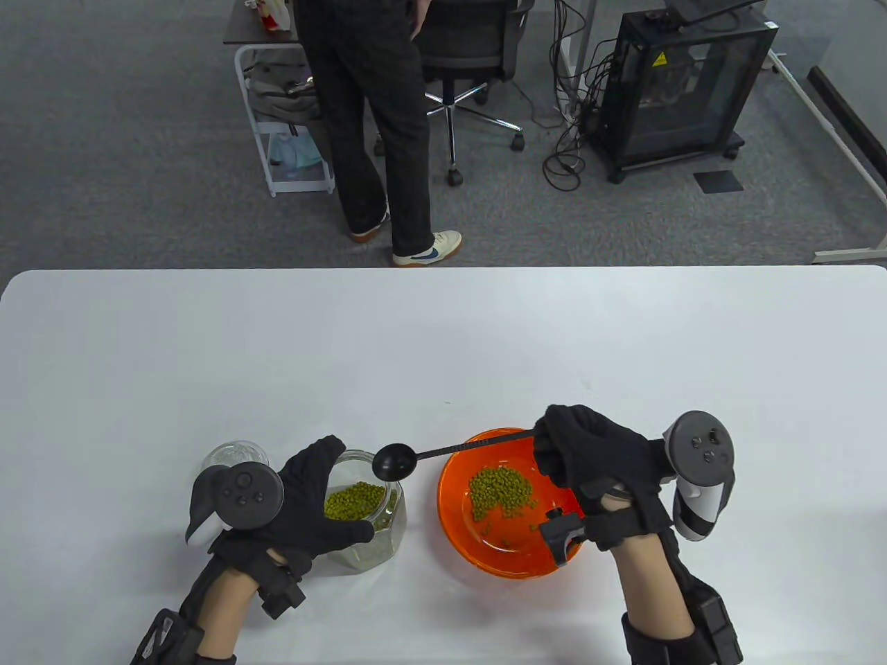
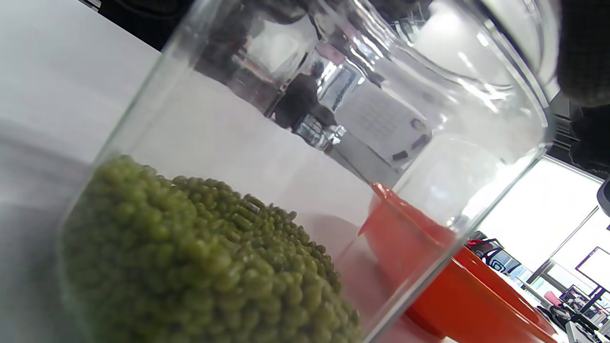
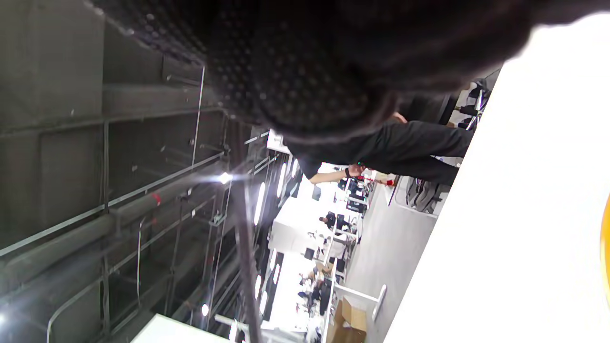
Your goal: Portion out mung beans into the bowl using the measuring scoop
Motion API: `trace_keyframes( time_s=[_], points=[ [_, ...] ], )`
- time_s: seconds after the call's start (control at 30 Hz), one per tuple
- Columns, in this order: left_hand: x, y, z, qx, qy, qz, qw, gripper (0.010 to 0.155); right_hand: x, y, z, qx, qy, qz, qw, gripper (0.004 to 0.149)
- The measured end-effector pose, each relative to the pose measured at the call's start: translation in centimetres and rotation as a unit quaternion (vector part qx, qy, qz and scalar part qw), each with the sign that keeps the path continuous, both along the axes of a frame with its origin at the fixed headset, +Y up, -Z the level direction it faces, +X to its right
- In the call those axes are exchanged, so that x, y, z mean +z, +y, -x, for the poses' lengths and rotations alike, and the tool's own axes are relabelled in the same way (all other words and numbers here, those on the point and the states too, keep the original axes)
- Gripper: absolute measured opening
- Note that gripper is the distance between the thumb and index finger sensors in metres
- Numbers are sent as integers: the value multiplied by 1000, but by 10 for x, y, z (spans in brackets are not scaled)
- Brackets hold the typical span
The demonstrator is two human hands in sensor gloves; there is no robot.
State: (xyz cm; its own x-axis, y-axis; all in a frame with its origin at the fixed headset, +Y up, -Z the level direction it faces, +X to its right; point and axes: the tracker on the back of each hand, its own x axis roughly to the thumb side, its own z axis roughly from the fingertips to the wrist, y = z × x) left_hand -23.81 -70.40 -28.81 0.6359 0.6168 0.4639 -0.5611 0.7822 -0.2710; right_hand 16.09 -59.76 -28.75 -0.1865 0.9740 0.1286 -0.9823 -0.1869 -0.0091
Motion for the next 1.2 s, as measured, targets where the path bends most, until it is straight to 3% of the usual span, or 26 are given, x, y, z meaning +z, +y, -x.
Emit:
trace_keyframes(
  time_s=[0.3,0.6,0.83,1.03,1.13,1.2],
  points=[
    [0,0,0,0,0,1,1000,125,-12,14,49,123,-2,-22,992,43],
    [0,0,0,-2,-1,0,1000,125,-12,26,96,248,24,-35,968,43],
    [0,0,0,-3,-1,0,1000,125,-7,39,146,388,53,-81,917,44],
    [0,0,0,-2,-1,0,1000,125,4,45,196,502,68,-145,850,42],
    [0,0,0,-3,-2,0,1000,125,9,43,217,561,67,-177,806,42],
    [0,1,0,-3,-2,0,1000,125,8,37,224,576,92,-160,796,42]
  ],
)
